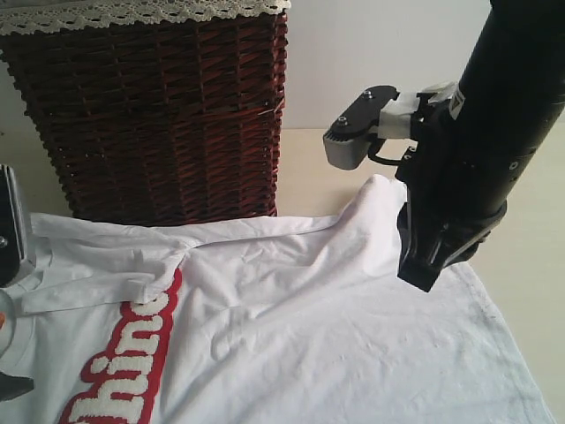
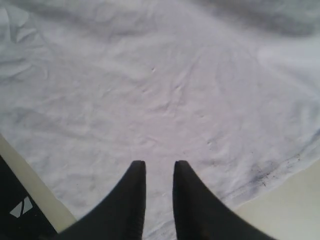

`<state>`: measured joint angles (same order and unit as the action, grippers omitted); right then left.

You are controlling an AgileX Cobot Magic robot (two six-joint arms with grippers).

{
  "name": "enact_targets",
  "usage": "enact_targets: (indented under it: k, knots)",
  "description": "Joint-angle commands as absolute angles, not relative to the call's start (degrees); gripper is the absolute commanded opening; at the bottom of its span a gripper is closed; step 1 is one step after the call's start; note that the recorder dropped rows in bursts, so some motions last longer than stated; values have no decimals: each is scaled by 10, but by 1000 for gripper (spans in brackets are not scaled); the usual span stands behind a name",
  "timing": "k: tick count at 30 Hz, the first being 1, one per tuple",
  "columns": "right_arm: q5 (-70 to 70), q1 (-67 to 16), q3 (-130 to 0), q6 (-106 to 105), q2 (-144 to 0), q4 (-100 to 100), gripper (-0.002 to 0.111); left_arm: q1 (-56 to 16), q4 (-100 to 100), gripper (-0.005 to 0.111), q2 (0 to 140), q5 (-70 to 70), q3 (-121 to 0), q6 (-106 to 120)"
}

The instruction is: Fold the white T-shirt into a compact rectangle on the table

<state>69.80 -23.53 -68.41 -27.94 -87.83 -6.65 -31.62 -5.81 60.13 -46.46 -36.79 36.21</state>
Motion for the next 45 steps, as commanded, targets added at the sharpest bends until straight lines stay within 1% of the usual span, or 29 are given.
enact_targets:
  k: [1, 3, 7, 10, 12, 14, 17, 21, 22, 23, 25, 30, 35, 36, 38, 40, 43, 45]
  knots:
    - [700, -233, -683, -284, -873, -78, 16, -320, -63, 103, 653, -365, -364, 382]
    - [700, -233, -683, -282, -873, -84, 16, -320, -58, 103, 696, -324, -364, 376]
    - [700, -233, -683, -284, -873, -80, 16, -320, -65, 103, 725, -325, -364, 372]
    - [700, -233, -683, -288, -874, -80, 16, -320, -68, 103, 724, -344, -361, 370]
    - [700, -233, -683, -311, -878, -75, 16, -320, -79, 103, 724, -382, -357, 384]
    - [700, -233, -683, -334, -882, -56, 16, -320, -144, 103, 724, -427, -351, 401]
    - [688, -233, -683, -334, -889, -13, 17, -320, -248, 103, 724, -436, -337, 409]
    - [669, -233, -683, -358, -900, 20, 26, -320, -267, 103, 730, -406, -312, 469]
    - [662, -233, -683, -372, -902, 21, 29, -320, -267, 103, 733, -395, -306, 484]
    - [652, -233, -683, -387, -906, 21, 35, -320, -270, 103, 738, -385, -300, 502]
    - [635, -233, -683, -394, -912, 16, 40, -320, -258, 103, 739, -386, -292, 498]
    - [627, -233, -683, -400, -919, 14, 41, -320, -158, 103, 714, -393, -292, 459]
    - [624, -233, -683, -405, -919, 14, 41, -320, -159, 103, 654, -461, -292, 434]
    - [623, -233, -683, -405, -919, 14, 41, -320, -152, 103, 648, -495, -292, 434]
    - [621, -233, -683, -405, -919, 4, 41, -320, -110, 103, 644, -536, -292, 439]
    - [621, -233, -683, -405, -919, 4, 41, -317, -80, 103, 637, -542, -292, 471]
    - [624, -233, -683, -405, -919, 0, 41, -283, -89, 102, 637, -535, -298, 510]
    - [626, -233, -683, -405, -919, 0, 41, -250, -89, 102, 638, -501, -305, 535]
